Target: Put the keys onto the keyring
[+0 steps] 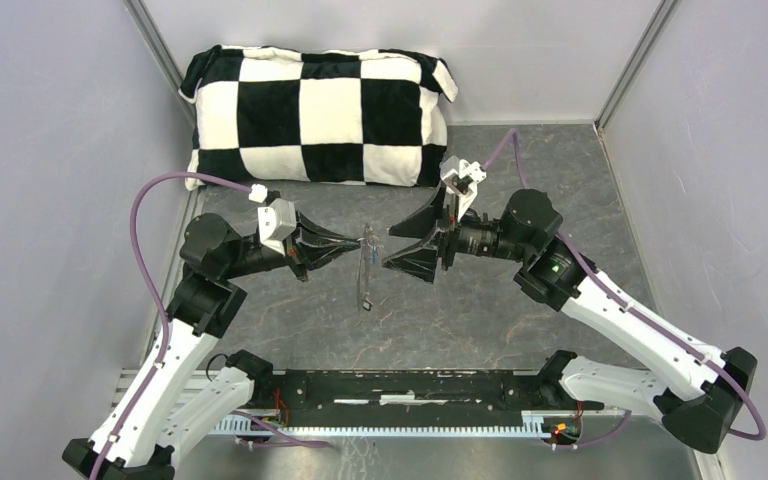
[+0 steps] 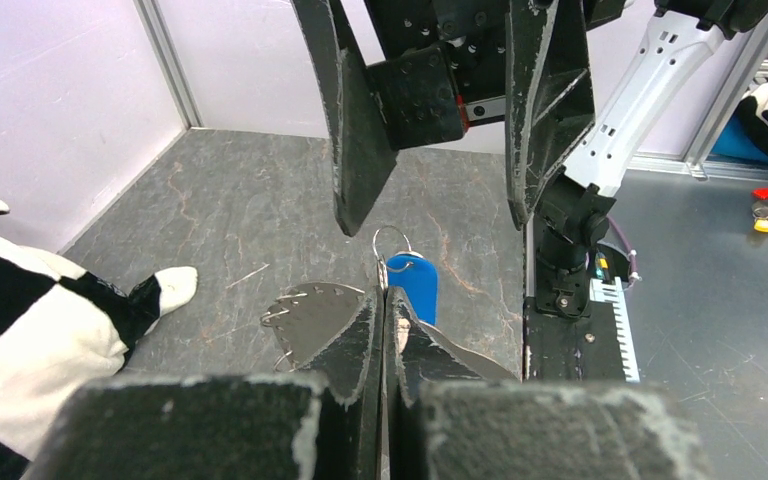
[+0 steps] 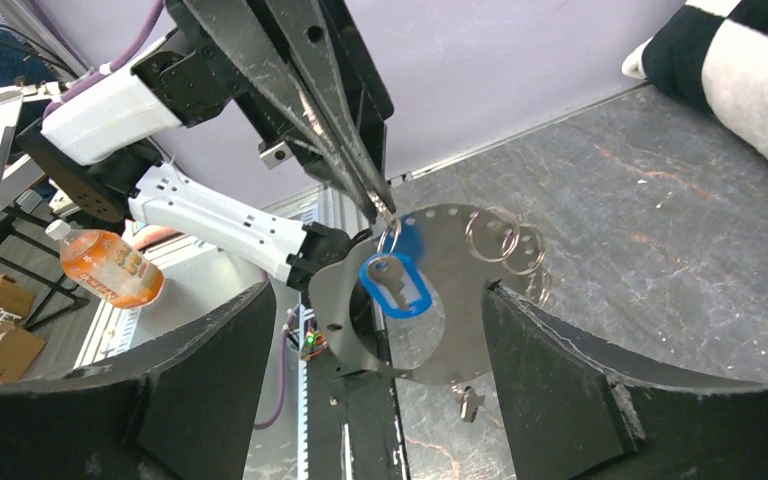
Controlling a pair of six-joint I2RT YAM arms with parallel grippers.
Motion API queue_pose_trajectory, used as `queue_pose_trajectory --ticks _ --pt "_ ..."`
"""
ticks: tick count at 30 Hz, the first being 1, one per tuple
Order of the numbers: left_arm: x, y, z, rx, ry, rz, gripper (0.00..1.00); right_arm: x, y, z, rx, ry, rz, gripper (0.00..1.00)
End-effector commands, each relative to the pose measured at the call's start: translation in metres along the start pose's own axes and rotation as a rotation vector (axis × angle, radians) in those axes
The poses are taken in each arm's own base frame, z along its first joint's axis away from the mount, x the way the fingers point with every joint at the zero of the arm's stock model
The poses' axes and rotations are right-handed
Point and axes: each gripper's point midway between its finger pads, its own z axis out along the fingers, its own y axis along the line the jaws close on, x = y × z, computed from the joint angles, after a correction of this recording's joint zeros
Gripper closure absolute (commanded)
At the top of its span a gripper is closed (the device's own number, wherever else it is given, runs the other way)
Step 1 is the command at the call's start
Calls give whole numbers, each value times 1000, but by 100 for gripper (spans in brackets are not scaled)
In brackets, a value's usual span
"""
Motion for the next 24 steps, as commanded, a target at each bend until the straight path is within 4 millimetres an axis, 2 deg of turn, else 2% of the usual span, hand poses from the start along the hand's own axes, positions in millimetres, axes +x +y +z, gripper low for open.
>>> queue_pose_trajectory --ticks 1,8,11,14,20,24 --pt "-16 3 0 -22 -39 82 98 -29 -1 7 14 -63 -72 18" --pt "-13 7 -1 -41 -32 82 98 -25 -1 19 8 -34 -103 14" --pt "-12 9 0 -50 -28 79 98 -22 -4 23 35 -16 -115 20" --pt "-11 10 0 -51 -26 76 98 -18 -9 25 51 -2 -111 34" --pt "-12 9 -1 -51 -24 77 98 -17 -15 22 88 6 -128 70" --pt "-11 9 -1 -50 -23 75 98 -13 -15 19 93 15 -132 82"
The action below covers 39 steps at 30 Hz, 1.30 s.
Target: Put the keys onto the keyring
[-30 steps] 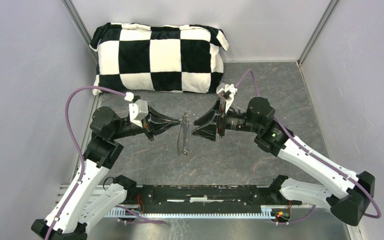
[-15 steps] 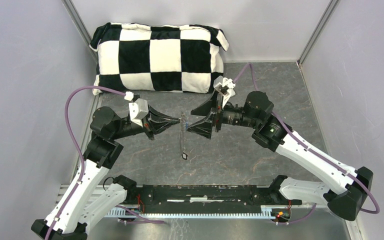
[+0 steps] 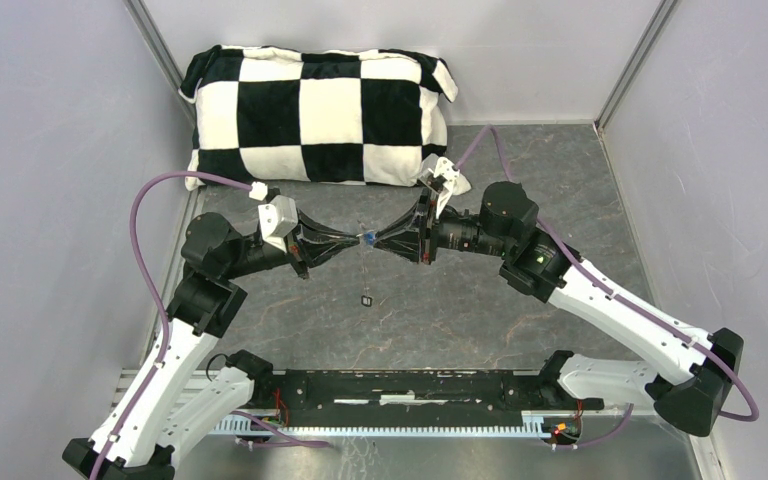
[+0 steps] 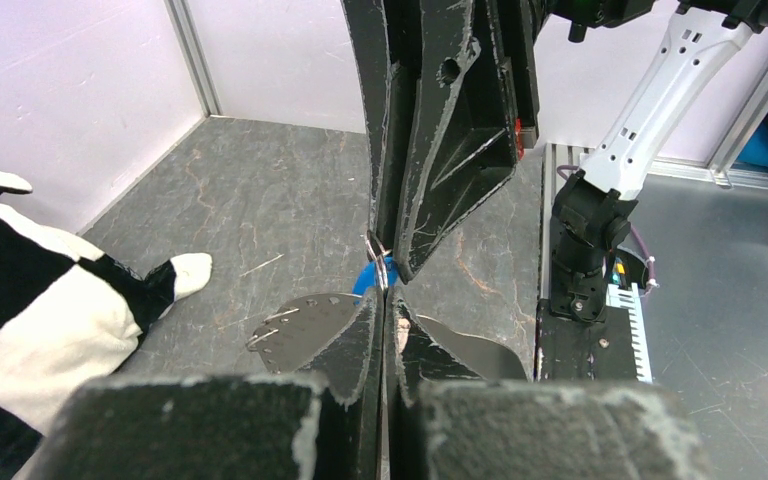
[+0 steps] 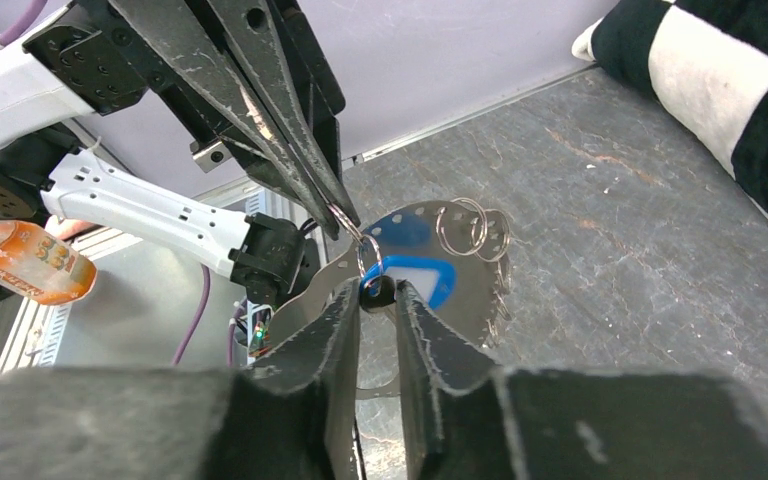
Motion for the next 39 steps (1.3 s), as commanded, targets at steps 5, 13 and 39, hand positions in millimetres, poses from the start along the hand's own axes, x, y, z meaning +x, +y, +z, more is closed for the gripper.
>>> queue_pose_trajectory --ticks 5,13,39 --pt "-16 -1 0 5 -41 84 98 -11 8 -10 -1 -20 -25 89" --pt "-17 -2 0 14 -42 90 98 5 22 -8 -99 25 23 93" --pt "-7 -26 -6 153 11 161 98 -32 23 -15 -90 44 -114 40"
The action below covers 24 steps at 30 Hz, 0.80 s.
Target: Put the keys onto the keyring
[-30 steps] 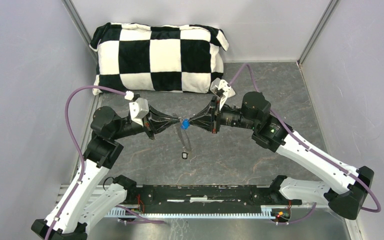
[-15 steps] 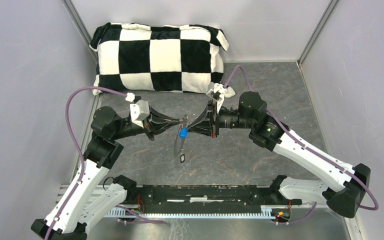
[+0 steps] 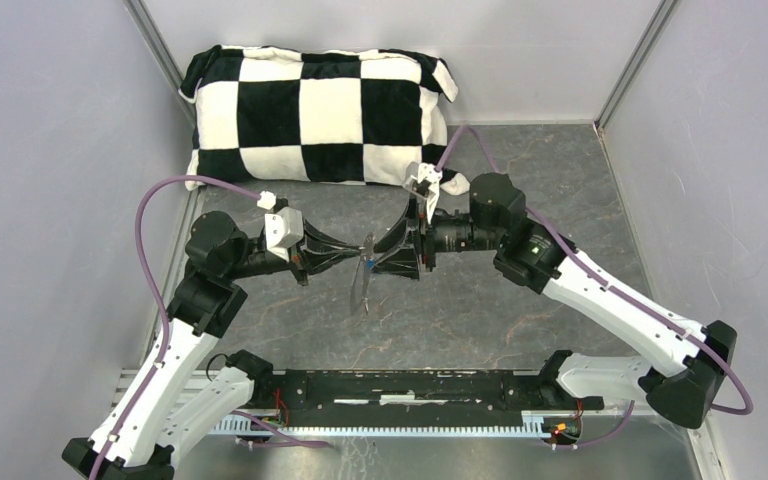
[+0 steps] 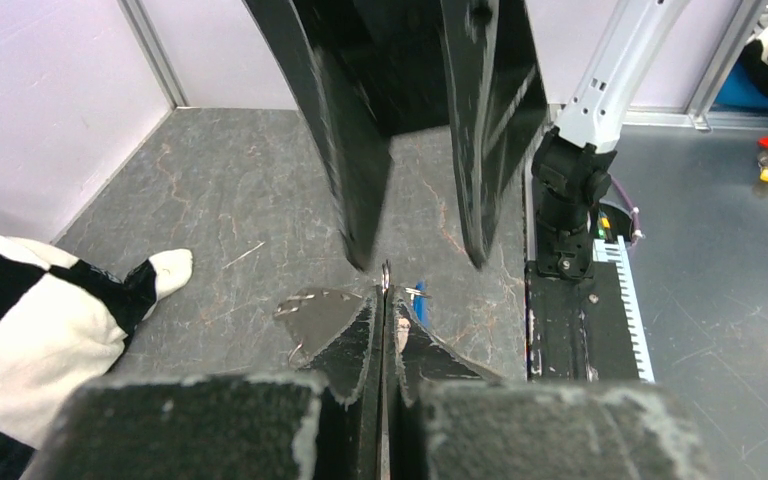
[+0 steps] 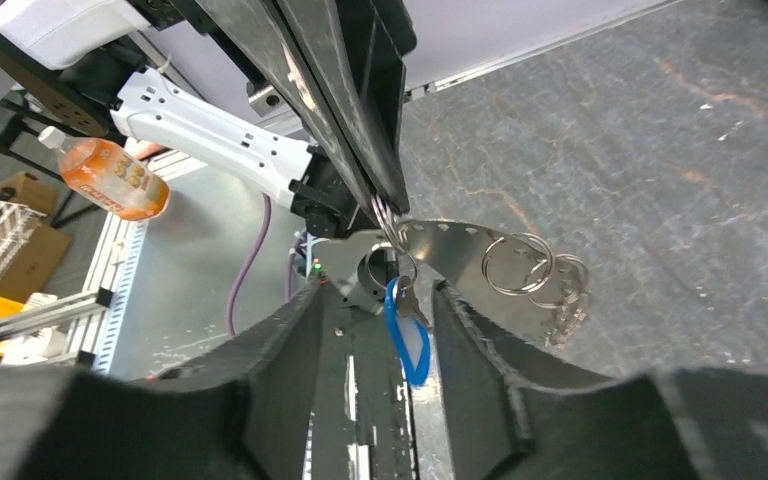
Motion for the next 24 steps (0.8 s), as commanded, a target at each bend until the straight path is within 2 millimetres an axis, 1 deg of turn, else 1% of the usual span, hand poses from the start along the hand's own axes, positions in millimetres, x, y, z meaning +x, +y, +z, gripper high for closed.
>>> queue_pose_trajectory --ticks 1,3,6,9,11,15,17,24 --pt "-20 -12 -3 67 -29 122 98 -50 6 -20 64 -93 -170 40" --pt "-20 -15 -3 85 -29 138 98 -50 7 -17 41 -91 -170 39" --pt "-21 -16 -3 98 -31 148 98 -45 6 -9 10 -77 -168 39" --pt "-24 -16 -3 100 -35 151 98 -42 5 -7 -6 -73 -191 36" --pt "-24 -17 -3 104 -34 151 98 -41 9 -5 -38 -73 -209 33" --pt "-25 -18 -3 119 -34 150 98 -33 9 0 -65 -60 -239 31" --pt "-25 -19 -2 126 -35 149 98 -31 10 1 -75 -63 -241 31" --pt "-28 -21 -3 134 -39 150 98 -26 14 7 -125 -66 -229 37"
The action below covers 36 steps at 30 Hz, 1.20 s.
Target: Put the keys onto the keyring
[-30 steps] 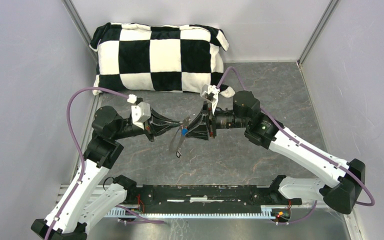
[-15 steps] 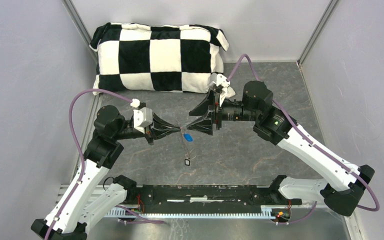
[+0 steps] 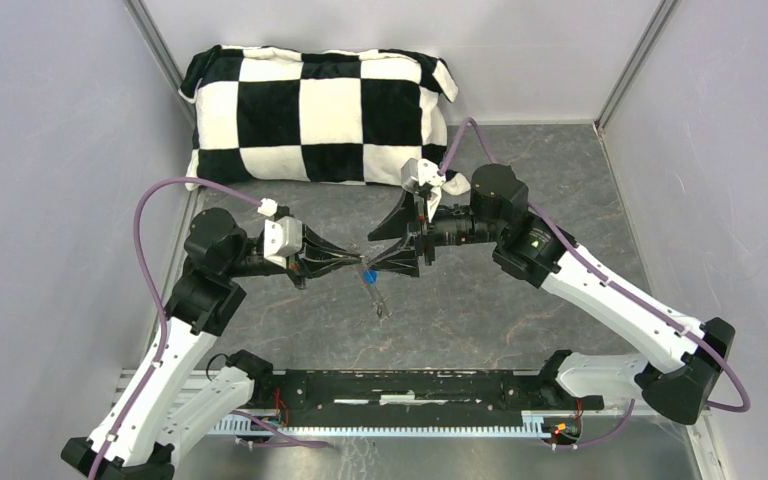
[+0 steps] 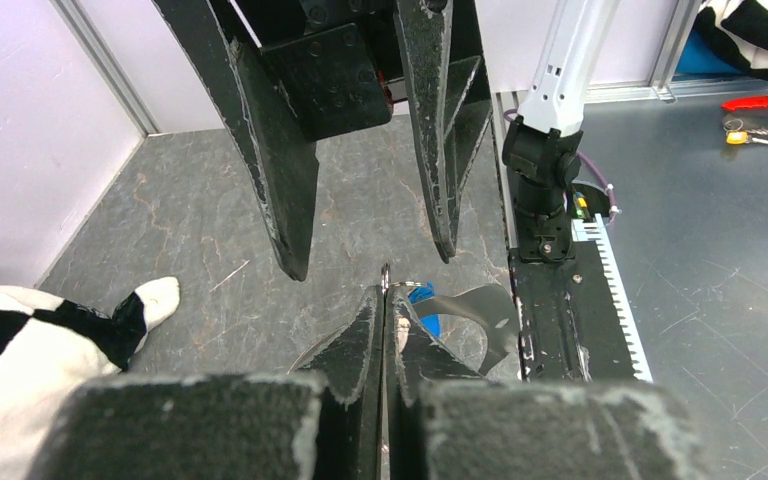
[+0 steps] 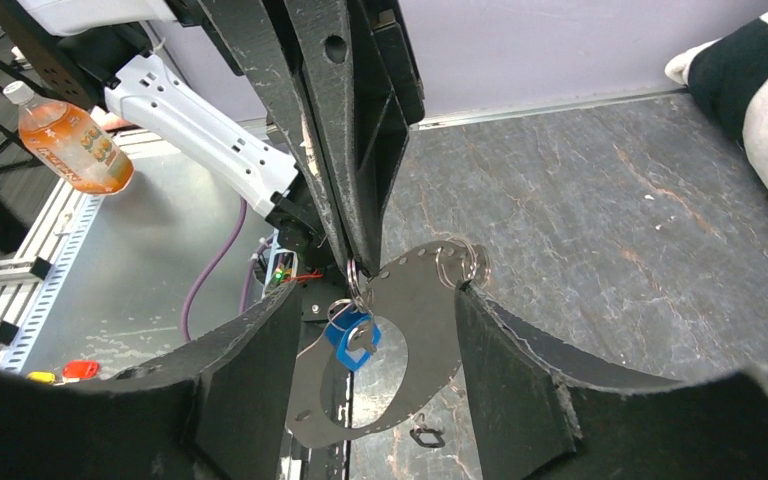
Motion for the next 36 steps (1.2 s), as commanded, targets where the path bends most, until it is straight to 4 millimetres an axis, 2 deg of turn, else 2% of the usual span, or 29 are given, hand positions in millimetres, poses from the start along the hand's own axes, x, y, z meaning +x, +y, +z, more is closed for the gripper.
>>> queue_pose_trajectory --ticks 1,9,11,13,14,19,27,36 --pt "-24 -5 -2 29 -36 87 98 -8 7 5 -57 -48 -46 38" --pt "-25 -6 -2 31 -37 83 98 0 11 11 -105 -58 -10 59" --pt "-23 -5 -2 30 -35 79 98 1 12 11 -117 -62 -9 73" --pt "-19 -4 -1 27 -27 66 98 -1 14 11 -126 -71 -5 94" --pt "-17 -4 -2 24 -21 65 98 -4 16 11 -133 -78 -5 99" --pt "-6 0 -2 8 8 56 98 -15 21 12 -159 -98 26 99" --pt "0 -2 -3 2 16 64 98 -1 15 10 -99 -10 28 99" --pt "4 -2 -3 10 32 69 98 -1 12 7 -61 34 12 99"
